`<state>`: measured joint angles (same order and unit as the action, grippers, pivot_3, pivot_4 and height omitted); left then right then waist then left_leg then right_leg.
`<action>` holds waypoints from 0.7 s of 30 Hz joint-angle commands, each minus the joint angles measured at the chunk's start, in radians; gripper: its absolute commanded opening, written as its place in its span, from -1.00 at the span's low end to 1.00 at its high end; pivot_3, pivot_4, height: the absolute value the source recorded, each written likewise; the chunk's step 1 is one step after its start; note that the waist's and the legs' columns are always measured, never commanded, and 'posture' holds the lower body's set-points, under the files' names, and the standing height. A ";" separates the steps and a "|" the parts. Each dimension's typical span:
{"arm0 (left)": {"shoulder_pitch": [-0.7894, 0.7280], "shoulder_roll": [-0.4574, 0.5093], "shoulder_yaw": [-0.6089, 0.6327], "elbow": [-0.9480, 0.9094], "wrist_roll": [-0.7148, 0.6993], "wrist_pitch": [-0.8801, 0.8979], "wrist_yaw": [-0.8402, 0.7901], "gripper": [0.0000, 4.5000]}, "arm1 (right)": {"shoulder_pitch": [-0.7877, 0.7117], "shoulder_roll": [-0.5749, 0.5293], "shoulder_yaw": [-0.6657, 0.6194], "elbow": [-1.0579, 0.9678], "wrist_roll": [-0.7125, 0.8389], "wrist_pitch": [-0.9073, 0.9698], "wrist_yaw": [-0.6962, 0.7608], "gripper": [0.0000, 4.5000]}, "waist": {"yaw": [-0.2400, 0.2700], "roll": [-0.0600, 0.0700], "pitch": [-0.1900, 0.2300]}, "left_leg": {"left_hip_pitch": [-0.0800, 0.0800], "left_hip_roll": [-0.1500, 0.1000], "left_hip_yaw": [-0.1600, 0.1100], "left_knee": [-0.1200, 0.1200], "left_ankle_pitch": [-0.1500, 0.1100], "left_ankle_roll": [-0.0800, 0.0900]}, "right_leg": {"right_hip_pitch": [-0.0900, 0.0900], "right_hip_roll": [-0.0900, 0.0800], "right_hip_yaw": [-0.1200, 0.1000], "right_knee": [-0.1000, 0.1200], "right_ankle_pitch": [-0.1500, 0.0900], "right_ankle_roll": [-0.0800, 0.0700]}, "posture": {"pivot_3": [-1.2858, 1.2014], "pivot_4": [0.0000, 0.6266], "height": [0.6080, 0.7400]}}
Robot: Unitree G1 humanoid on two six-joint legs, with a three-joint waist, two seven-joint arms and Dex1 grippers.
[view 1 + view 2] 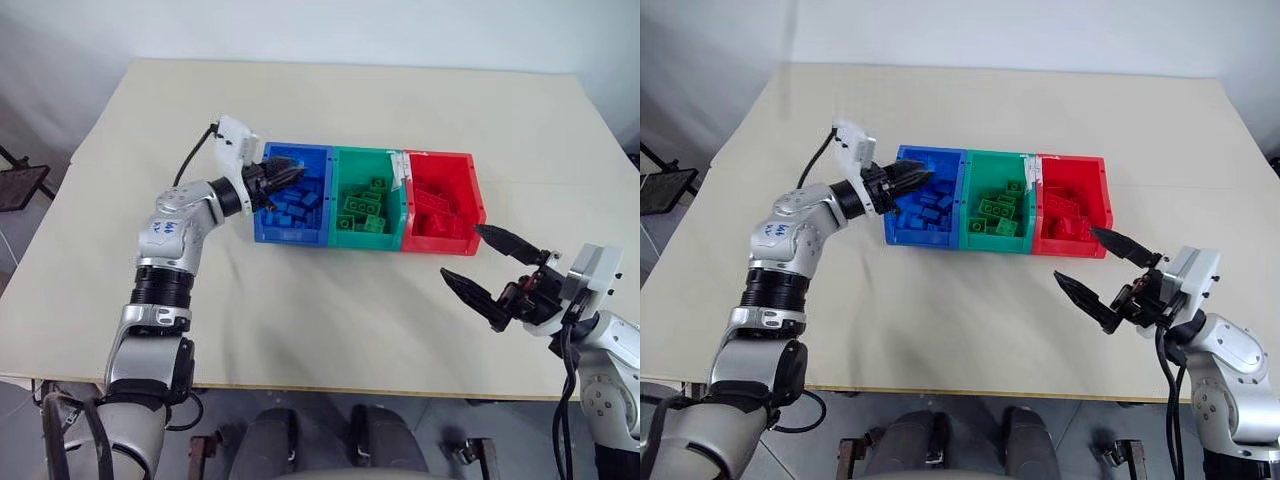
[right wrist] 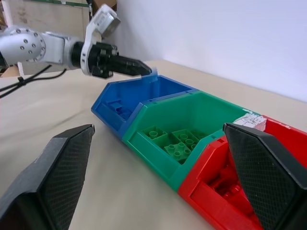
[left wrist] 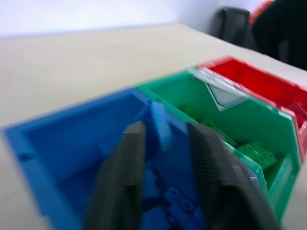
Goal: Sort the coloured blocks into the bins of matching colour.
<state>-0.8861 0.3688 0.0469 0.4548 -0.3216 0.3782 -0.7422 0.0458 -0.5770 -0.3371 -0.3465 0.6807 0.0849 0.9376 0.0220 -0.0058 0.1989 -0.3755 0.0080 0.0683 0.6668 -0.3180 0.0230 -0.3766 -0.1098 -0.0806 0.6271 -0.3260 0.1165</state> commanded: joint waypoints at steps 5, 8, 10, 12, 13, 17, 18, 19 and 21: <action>0.138 0.155 0.075 -0.156 -0.044 -0.095 -0.167 0.38 | -0.014 -0.019 -0.026 0.028 -0.003 -0.044 0.042 1.00 | -0.012 0.000 0.000 | 0.001 0.002 0.000 0.000 0.000 -0.001 | 0.000 -0.001 0.000 0.000 0.000 0.000 | 0.03 -0.52 1.00; 0.257 0.250 0.097 -0.207 -0.047 -0.156 -0.272 0.38 | -0.013 -0.048 -0.022 0.058 -0.010 -0.047 0.100 1.00 | -0.015 0.000 0.000 | 0.001 0.002 0.000 0.000 0.000 -0.001 | 0.000 -0.002 0.001 0.000 0.000 0.000 | 0.03 -0.52 1.00; 0.378 0.340 0.122 -0.225 -0.057 -0.245 -0.409 0.38 | -0.023 -0.080 -0.016 0.108 -0.035 -0.070 0.160 1.00 | -0.022 0.000 0.000 | 0.001 0.001 0.000 0.000 0.000 0.000 | 0.000 -0.003 0.001 0.000 0.000 0.000 | 0.03 -0.52 1.00; 0.456 0.385 0.156 -0.222 -0.075 -0.273 -0.450 0.38 | -0.039 -0.096 -0.006 0.156 -0.051 -0.093 0.202 1.00 | -0.026 0.000 0.000 | 0.001 0.001 0.000 -0.001 0.000 0.000 | 0.001 -0.004 0.002 -0.001 0.000 0.000 | 0.03 -0.52 1.00; 0.490 0.401 0.167 -0.219 -0.072 -0.297 -0.461 0.38 | -0.045 -0.102 0.002 0.177 -0.056 -0.100 0.219 1.00 | -0.025 0.000 0.000 | 0.001 0.002 0.000 -0.001 0.000 0.000 | 0.001 -0.004 0.003 -0.001 0.000 0.000 | 0.03 -0.52 1.00; 0.572 0.430 0.187 -0.226 -0.010 -0.375 -0.413 0.38 | -0.053 -0.117 0.012 0.223 -0.073 -0.115 0.274 1.00 | -0.012 0.000 0.000 | 0.001 0.001 -0.004 0.000 -0.001 0.000 | 0.001 -0.007 0.006 -0.003 0.000 -0.001 | 0.03 -0.52 1.00; 0.580 0.428 0.187 -0.230 0.003 -0.395 -0.393 0.38 | -0.053 -0.117 0.008 0.229 -0.070 -0.114 0.280 1.00 | -0.009 0.000 0.000 | 0.001 0.001 -0.004 0.000 -0.001 0.000 | 0.001 -0.007 0.006 -0.003 0.000 -0.001 | 0.03 -0.52 1.00; 0.593 0.424 0.192 -0.246 -0.004 -0.395 -0.386 0.38 | -0.050 -0.119 0.005 0.234 -0.066 -0.108 0.287 1.00 | -0.009 0.000 0.000 | 0.001 0.001 -0.004 -0.001 -0.001 0.000 | 0.001 -0.007 0.006 -0.004 0.000 -0.002 | 0.03 -0.52 1.00; 0.633 0.407 0.204 -0.289 -0.017 -0.389 -0.354 0.38 | -0.050 -0.124 0.007 0.256 -0.070 -0.106 0.303 1.00 | -0.011 0.000 0.000 | 0.001 0.001 -0.004 -0.001 -0.001 0.000 | 0.001 -0.007 0.007 -0.004 0.001 -0.002 | 0.03 -0.52 1.00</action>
<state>-0.2708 0.7839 0.2234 0.2183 -0.3271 0.0023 -1.1210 -0.0065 -0.6834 -0.3136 -0.0951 0.6018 -0.0132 1.2254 0.0108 -0.0055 0.1991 -0.3742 0.0094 0.0642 0.6654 -0.3190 0.0225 -0.3754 -0.1173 -0.0738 0.6231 -0.3252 0.1143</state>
